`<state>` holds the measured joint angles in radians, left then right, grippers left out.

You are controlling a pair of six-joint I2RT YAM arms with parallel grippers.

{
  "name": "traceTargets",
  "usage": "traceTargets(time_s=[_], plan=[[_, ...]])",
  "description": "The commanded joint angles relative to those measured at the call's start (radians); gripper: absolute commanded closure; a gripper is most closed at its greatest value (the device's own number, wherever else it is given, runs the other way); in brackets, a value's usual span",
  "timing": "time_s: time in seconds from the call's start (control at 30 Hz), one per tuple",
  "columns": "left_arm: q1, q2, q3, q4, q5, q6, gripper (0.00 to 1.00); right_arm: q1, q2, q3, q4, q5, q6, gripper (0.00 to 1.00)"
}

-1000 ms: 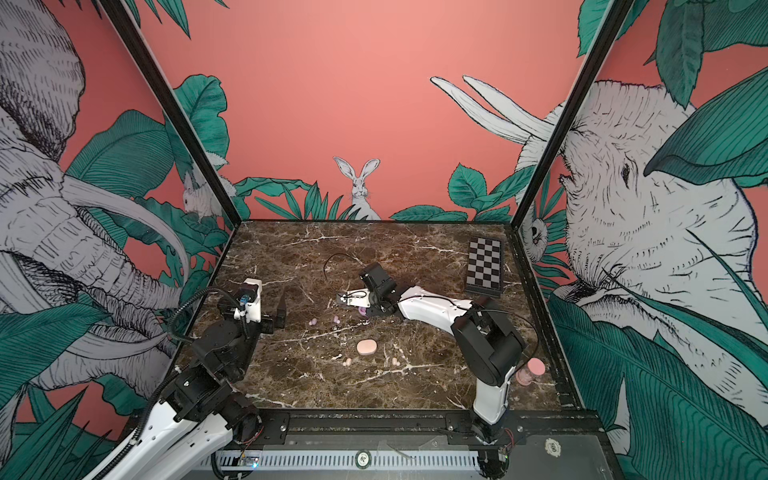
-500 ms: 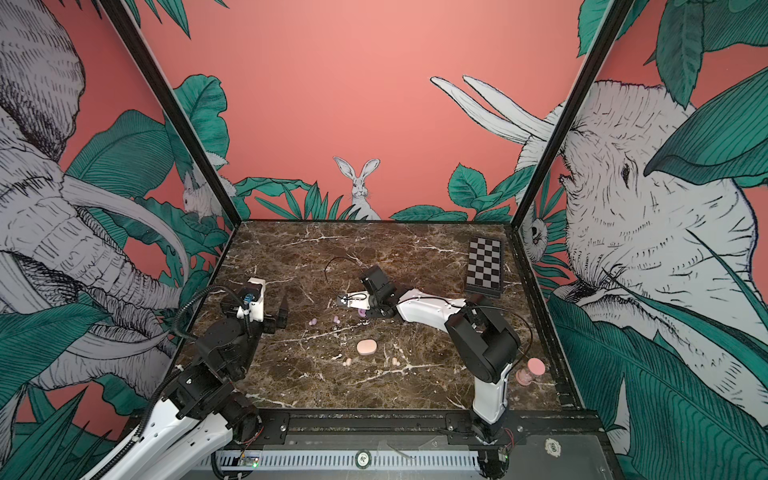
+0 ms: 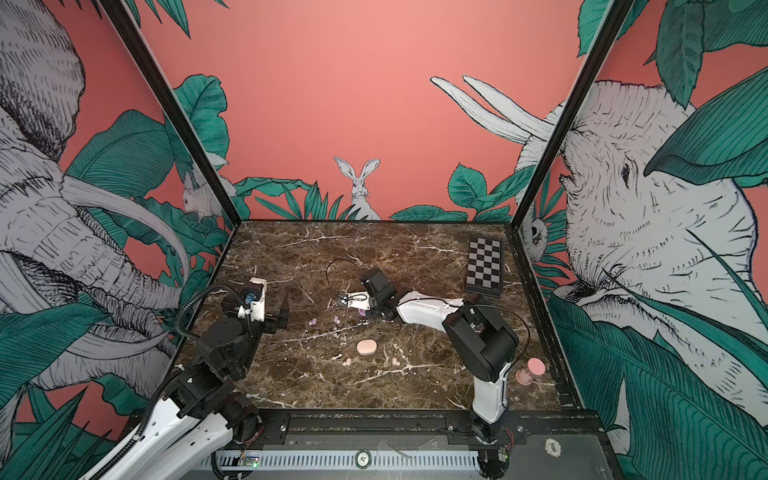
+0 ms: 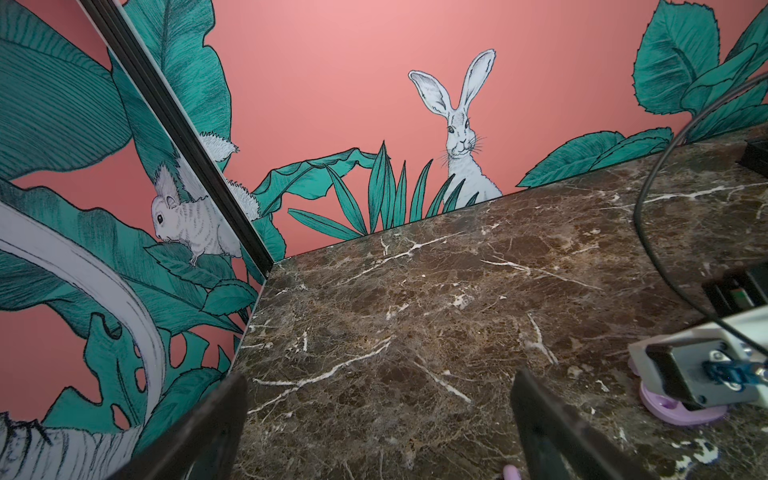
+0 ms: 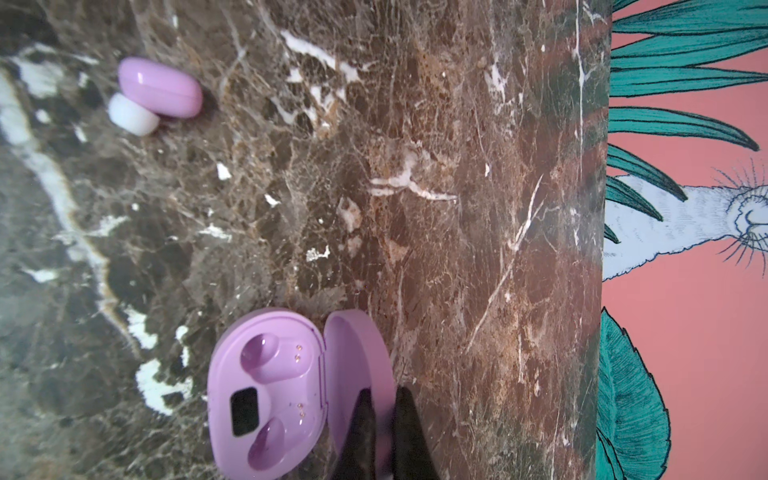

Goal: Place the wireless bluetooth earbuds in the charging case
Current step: 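Hold the open case on the table with the right gripper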

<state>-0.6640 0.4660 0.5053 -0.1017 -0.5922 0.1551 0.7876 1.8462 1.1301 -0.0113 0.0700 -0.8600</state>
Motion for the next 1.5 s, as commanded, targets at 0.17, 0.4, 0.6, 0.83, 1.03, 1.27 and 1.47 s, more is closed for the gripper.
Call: traceTargets(time_s=[0.17, 0.4, 0.6, 0.83, 1.03, 1.27, 1.47], plan=[[0.004, -0.001, 0.0, 0.025, -0.002, 0.01, 0.01, 0.007, 0.018, -0.003, 0.017, 0.004, 0.01, 1.0], [0.004, -0.001, -0.001, 0.025, -0.001, 0.009, 0.01, 0.009, 0.02, -0.001, 0.013, 0.006, 0.012, 1.0], [0.005, -0.002, 0.0, 0.026, 0.0, 0.012, 0.01, 0.01, 0.028, 0.002, 0.01, 0.01, 0.014, 1.0], [0.004, -0.002, -0.001, 0.026, -0.001, 0.012, 0.01, 0.012, 0.03, 0.003, 0.011, 0.011, 0.018, 1.0], [0.004, -0.002, 0.0, 0.026, 0.003, 0.013, 0.01, 0.012, 0.032, 0.008, -0.001, 0.015, 0.022, 1.0], [0.004, -0.001, -0.001, 0.025, 0.005, 0.012, 0.01, 0.012, 0.032, 0.016, -0.015, 0.016, 0.033, 0.92], [0.004, -0.003, 0.0, 0.025, 0.005, 0.012, 0.01, 0.012, 0.024, 0.012, -0.021, 0.008, 0.042, 0.8]])
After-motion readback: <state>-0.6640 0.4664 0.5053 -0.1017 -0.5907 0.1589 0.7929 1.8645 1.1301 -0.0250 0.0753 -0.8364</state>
